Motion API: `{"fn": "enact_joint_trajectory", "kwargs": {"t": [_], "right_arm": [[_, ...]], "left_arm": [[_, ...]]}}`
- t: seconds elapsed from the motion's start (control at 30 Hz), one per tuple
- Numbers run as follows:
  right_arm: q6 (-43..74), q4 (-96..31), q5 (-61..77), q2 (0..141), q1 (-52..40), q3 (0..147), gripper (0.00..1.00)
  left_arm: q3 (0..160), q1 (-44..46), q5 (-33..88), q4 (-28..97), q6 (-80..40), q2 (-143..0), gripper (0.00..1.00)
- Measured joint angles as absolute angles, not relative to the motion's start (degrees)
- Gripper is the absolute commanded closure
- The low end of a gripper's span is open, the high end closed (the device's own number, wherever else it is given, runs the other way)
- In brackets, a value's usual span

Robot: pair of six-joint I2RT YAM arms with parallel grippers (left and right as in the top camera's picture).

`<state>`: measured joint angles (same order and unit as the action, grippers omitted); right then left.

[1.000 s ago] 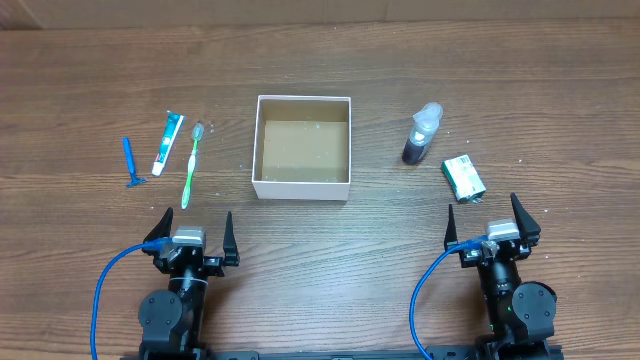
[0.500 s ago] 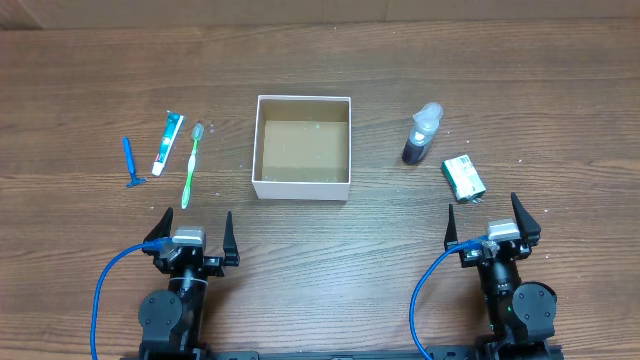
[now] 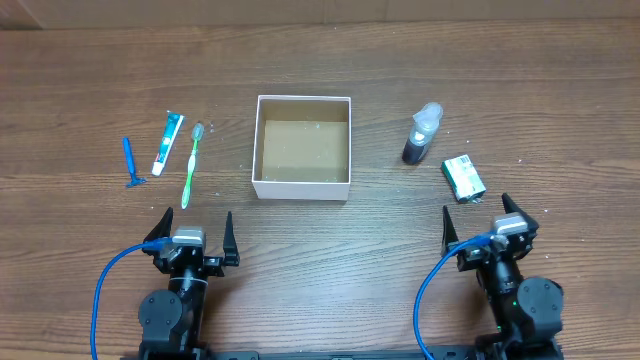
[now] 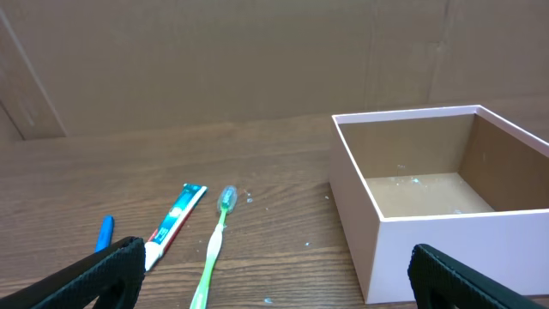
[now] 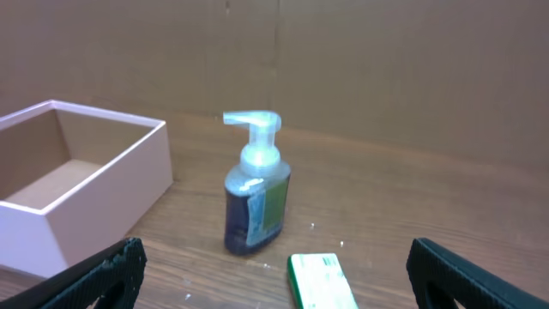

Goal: Pack container
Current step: 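Move the right gripper over the soap pump bottle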

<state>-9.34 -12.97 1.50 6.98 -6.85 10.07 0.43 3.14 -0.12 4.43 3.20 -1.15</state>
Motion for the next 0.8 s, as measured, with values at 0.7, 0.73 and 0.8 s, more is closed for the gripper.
{"fn": "enact_joint_trajectory", "kwargs": {"t": [0.7,0.73,0.8], "right_arm": [[-7.38,-30.04,26.04,66.04,-6.85,60.25,0.0],[-7.2,-29.23,26.81,66.94,-6.85,60.25,0.0],[-6.13,-27.44,28.03,68.9,-6.85,60.25,0.0]], "left_arm": [[0.43,3.16,0.3,4.36,3.2,-1.3,0.0],[0.43,3.14,0.3,4.36,3.2,-1.3,0.0],[0.43,3.16,0.27,4.36,3.2,-1.3,0.0]]}}
